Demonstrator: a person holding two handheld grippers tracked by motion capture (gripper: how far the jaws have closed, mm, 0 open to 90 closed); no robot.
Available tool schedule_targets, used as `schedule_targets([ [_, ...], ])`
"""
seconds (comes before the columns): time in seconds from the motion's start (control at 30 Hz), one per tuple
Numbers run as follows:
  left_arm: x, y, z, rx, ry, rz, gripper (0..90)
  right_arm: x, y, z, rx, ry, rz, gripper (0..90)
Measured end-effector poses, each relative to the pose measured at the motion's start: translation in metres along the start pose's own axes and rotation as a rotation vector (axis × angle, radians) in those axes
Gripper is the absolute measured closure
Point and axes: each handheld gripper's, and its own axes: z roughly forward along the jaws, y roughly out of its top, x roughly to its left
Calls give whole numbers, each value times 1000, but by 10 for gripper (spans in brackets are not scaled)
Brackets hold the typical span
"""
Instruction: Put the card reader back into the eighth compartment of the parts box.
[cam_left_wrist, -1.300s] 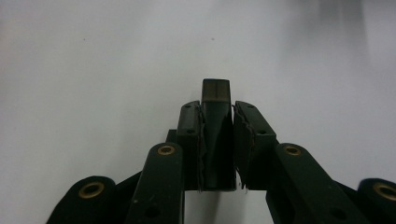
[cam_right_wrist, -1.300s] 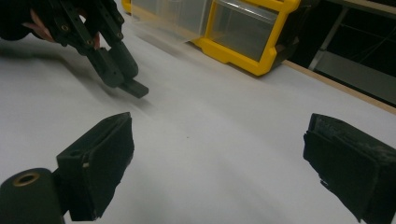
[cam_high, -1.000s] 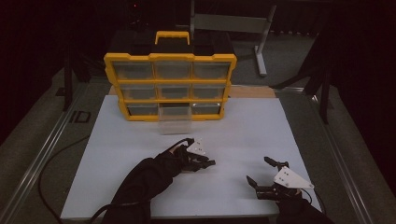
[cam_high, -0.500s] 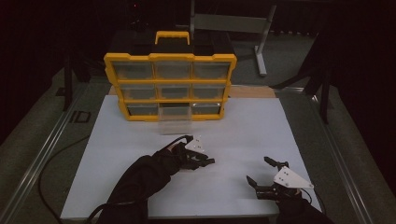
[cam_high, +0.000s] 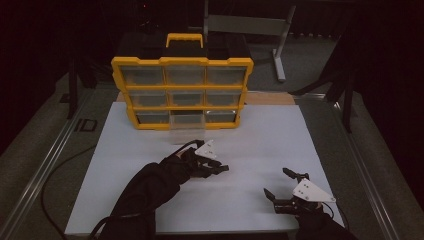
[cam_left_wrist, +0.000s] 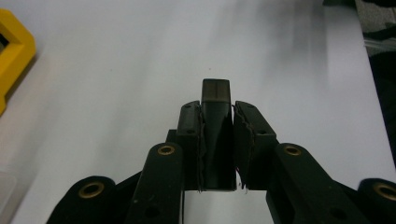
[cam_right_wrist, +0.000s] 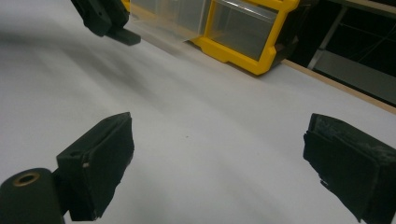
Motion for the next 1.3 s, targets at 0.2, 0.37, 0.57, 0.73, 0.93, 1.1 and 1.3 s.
schedule_targets([
  [0.2, 2, 3, -5, -3, 1, 0, 742, 0, 0, 0, 1, 1, 2, 83],
  [0.37, 4, 5, -11, -8, 10, -2, 742, 0, 0, 0, 0, -2, 3, 84],
  [0.57, 7, 8, -18, -14, 25, -6, 742, 0, 0, 0, -1, -1, 3, 83],
  [0.73, 11, 10, -26, -18, 44, -6, 742, 0, 0, 0, -1, -1, 2, 83],
  [0.93, 15, 10, -33, -31, 59, -21, 742, 0, 0, 0, -1, -2, 2, 83],
  [1.1, 19, 11, -41, -39, 73, -25, 742, 0, 0, 0, 0, -2, 0, 84],
  [1.3, 25, 11, -49, -48, 90, -48, 742, 0, 0, 0, 0, -2, -1, 84],
])
